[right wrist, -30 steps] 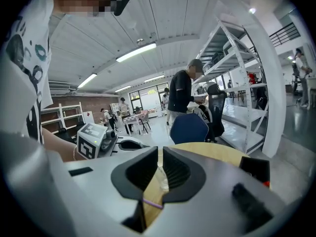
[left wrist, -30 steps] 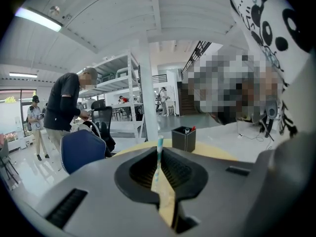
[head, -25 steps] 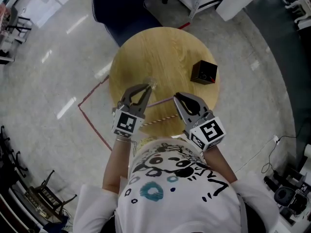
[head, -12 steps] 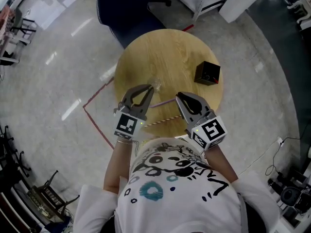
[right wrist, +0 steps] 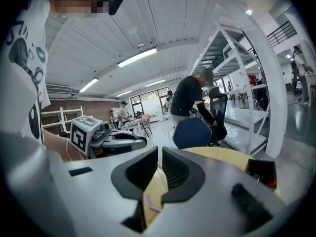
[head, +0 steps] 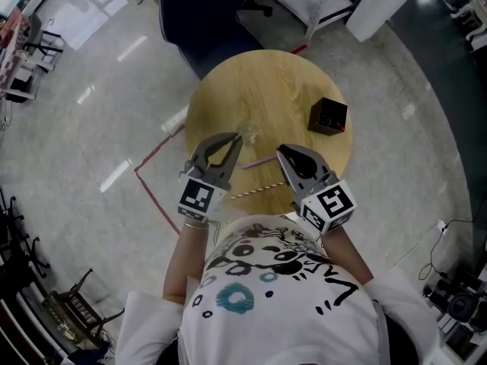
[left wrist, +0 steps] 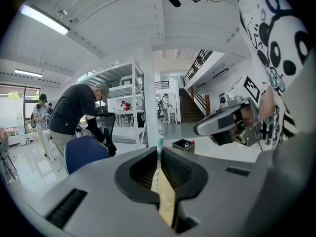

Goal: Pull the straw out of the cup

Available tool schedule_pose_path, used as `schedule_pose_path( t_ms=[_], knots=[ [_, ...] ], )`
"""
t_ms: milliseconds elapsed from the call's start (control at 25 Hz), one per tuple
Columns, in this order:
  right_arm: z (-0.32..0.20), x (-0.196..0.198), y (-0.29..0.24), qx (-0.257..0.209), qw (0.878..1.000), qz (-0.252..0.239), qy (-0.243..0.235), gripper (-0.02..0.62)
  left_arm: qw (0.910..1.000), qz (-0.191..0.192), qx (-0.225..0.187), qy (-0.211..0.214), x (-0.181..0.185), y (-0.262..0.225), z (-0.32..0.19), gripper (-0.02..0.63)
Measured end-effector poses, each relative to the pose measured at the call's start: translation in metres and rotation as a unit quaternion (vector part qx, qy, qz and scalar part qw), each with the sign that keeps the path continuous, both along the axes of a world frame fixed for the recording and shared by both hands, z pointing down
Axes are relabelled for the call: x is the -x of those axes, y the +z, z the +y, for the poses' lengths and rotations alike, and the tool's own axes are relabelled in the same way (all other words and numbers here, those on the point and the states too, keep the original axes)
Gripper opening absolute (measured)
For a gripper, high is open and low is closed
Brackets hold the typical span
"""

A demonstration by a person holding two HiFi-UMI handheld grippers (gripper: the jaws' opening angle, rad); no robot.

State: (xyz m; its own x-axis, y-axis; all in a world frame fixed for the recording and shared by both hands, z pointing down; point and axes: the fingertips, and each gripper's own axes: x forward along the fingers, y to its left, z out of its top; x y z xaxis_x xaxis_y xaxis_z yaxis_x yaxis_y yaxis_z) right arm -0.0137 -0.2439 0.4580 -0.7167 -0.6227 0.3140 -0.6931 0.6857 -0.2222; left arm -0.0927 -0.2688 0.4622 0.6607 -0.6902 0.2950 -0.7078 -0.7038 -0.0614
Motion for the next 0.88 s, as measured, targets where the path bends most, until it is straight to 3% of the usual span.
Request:
schedule_pose_path(
  t_ms=[880],
  knots=[
    [0.011,0.000,-0.020,-0.017,1.000,-0.011,0.003,0.029,0.9987,0.035,-0.034,-0.013,0.008,-0.057,0.012,0.032]
  ],
)
